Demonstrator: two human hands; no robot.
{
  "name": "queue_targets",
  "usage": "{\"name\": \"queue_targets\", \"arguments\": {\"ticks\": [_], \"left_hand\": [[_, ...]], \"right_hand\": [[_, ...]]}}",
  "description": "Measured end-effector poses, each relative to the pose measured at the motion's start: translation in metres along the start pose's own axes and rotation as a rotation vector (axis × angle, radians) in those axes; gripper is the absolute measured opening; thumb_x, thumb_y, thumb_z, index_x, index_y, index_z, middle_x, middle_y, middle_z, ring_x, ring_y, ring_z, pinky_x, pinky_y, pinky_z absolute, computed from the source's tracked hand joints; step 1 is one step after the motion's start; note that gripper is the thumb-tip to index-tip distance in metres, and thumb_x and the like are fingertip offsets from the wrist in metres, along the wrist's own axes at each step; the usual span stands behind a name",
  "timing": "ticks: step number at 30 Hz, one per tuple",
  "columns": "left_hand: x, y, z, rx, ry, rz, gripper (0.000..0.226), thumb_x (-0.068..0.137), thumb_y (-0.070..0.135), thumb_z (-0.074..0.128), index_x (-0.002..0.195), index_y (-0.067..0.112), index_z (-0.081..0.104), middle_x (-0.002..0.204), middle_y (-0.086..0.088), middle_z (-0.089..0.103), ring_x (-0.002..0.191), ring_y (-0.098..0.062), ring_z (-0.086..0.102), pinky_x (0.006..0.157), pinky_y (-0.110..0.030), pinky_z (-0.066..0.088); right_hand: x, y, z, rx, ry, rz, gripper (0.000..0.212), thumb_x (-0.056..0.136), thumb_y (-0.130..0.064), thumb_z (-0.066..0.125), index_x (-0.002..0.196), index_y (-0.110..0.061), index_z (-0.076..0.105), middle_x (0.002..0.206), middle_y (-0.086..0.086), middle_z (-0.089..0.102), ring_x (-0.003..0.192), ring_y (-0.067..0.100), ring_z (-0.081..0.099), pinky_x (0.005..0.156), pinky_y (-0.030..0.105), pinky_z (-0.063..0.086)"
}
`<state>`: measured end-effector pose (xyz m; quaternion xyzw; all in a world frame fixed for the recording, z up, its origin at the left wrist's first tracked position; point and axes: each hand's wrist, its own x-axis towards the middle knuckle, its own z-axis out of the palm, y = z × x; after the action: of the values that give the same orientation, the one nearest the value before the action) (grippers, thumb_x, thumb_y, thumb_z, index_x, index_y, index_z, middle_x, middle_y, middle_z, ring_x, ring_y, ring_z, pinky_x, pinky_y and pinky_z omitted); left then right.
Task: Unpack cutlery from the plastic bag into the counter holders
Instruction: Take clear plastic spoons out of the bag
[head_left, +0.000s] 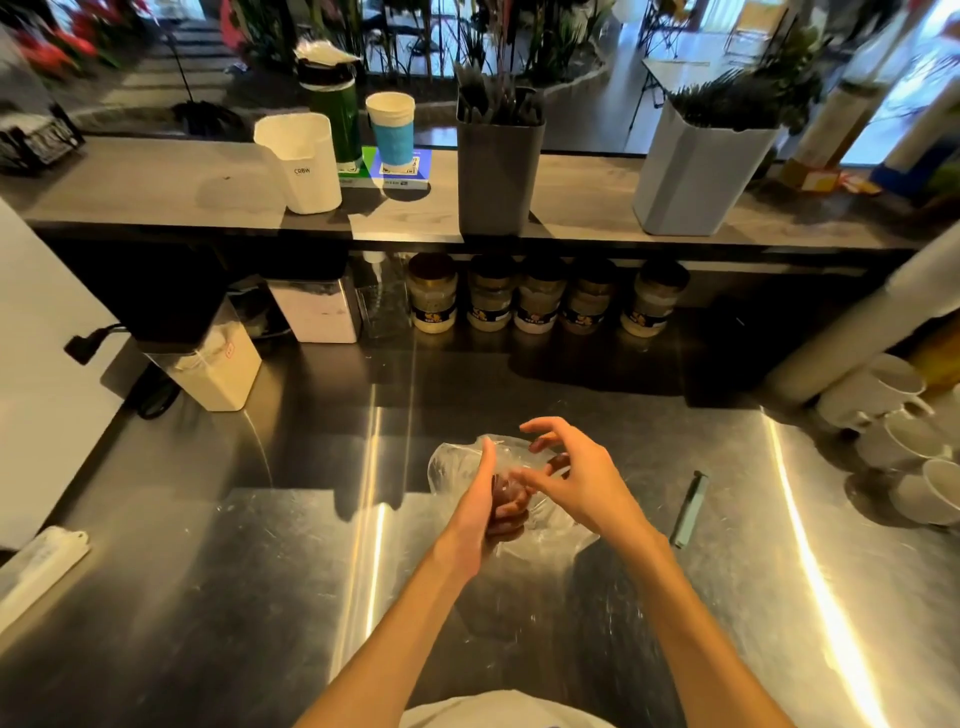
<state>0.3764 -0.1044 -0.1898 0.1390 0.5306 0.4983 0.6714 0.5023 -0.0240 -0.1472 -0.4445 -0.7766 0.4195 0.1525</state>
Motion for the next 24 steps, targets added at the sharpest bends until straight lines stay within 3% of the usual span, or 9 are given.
{"name": "queue_targets", "arguments": {"ticks": [2,6,10,11,13,15,20,22,24], "left_hand": [[0.002,0.005,0.000,0.007,0.006,0.011,0.081,0.088,0.083,0.024,0.067,0.013,0.059,0.054,-0.002,0.038,0.048,-0.011,0.031,0.050,-0.025,0.022],[0.004,0.029,-0.002,0.056,0.090,0.051,0.081,0.096,0.073,0.020,0.066,0.018,0.070,0.055,-0.001,0.052,0.045,-0.009,0.042,0.046,-0.022,0.028],[0.005,0.064,-0.009,0.061,0.222,0.119,0.061,0.106,0.050,0.027,0.082,0.017,0.073,0.064,-0.005,0.065,0.049,-0.014,0.053,0.047,-0.022,0.037],[0.006,0.074,-0.010,0.054,0.246,0.139,0.057,0.107,0.045,0.026,0.085,0.018,0.072,0.070,-0.007,0.068,0.057,-0.017,0.057,0.053,-0.026,0.042],[0.008,0.097,-0.014,0.055,0.293,0.174,0.050,0.110,0.038,0.024,0.099,0.017,0.069,0.090,-0.008,0.070,0.086,-0.024,0.066,0.082,-0.036,0.054],[0.008,0.122,-0.019,0.069,0.305,0.195,0.047,0.110,0.035,0.025,0.112,0.014,0.066,0.096,-0.006,0.069,0.099,-0.024,0.065,0.097,-0.040,0.051],[0.006,0.191,-0.043,0.089,0.362,0.263,0.041,0.108,0.038,0.032,0.109,0.017,0.068,0.084,-0.006,0.067,0.075,-0.017,0.060,0.063,-0.028,0.047],[0.007,0.219,-0.054,0.078,0.380,0.250,0.043,0.106,0.044,0.038,0.114,0.014,0.067,0.081,-0.007,0.067,0.071,-0.018,0.060,0.058,-0.027,0.046],[0.009,0.248,-0.064,0.032,0.382,0.264,0.035,0.105,0.039,0.042,0.101,0.016,0.068,0.076,-0.006,0.068,0.080,-0.021,0.068,0.064,-0.031,0.053]], "right_hand": [[0.008,-0.004,-0.005,-0.014,-0.074,-0.059,0.047,0.085,-0.039,0.078,0.128,-0.039,0.059,0.111,-0.019,0.061,0.091,0.003,0.065,0.072,0.013,0.051],[0.028,-0.021,-0.010,-0.004,-0.142,-0.143,0.030,0.085,-0.044,0.077,0.112,-0.034,0.069,0.101,-0.015,0.072,0.093,-0.001,0.068,0.077,0.019,0.057],[0.054,-0.055,-0.015,0.021,-0.149,-0.225,0.028,0.082,-0.043,0.080,0.105,-0.030,0.069,0.098,-0.013,0.074,0.093,0.000,0.070,0.078,0.023,0.060],[0.060,-0.064,-0.017,0.018,-0.150,-0.258,0.027,0.083,-0.043,0.079,0.105,-0.031,0.069,0.099,-0.015,0.074,0.095,-0.001,0.069,0.078,0.023,0.060],[0.074,-0.085,-0.020,-0.012,-0.146,-0.318,0.025,0.084,-0.046,0.077,0.106,-0.036,0.070,0.103,-0.018,0.073,0.099,-0.004,0.067,0.079,0.021,0.059],[0.090,-0.105,-0.023,-0.055,-0.136,-0.360,0.025,0.084,-0.050,0.075,0.105,-0.040,0.070,0.105,-0.019,0.072,0.101,-0.005,0.066,0.083,0.019,0.056],[0.132,-0.159,-0.030,-0.057,-0.144,-0.444,0.029,0.084,-0.044,0.078,0.108,-0.031,0.068,0.104,-0.019,0.070,0.099,-0.003,0.067,0.083,0.015,0.055],[0.148,-0.185,-0.032,-0.077,-0.157,-0.482,0.029,0.087,-0.043,0.075,0.113,-0.033,0.067,0.107,-0.021,0.067,0.101,-0.006,0.064,0.079,0.010,0.053],[0.166,-0.209,-0.033,-0.073,-0.156,-0.497,0.026,0.089,-0.040,0.074,0.113,-0.032,0.069,0.104,-0.019,0.069,0.099,-0.006,0.065,0.076,0.009,0.053]]}}
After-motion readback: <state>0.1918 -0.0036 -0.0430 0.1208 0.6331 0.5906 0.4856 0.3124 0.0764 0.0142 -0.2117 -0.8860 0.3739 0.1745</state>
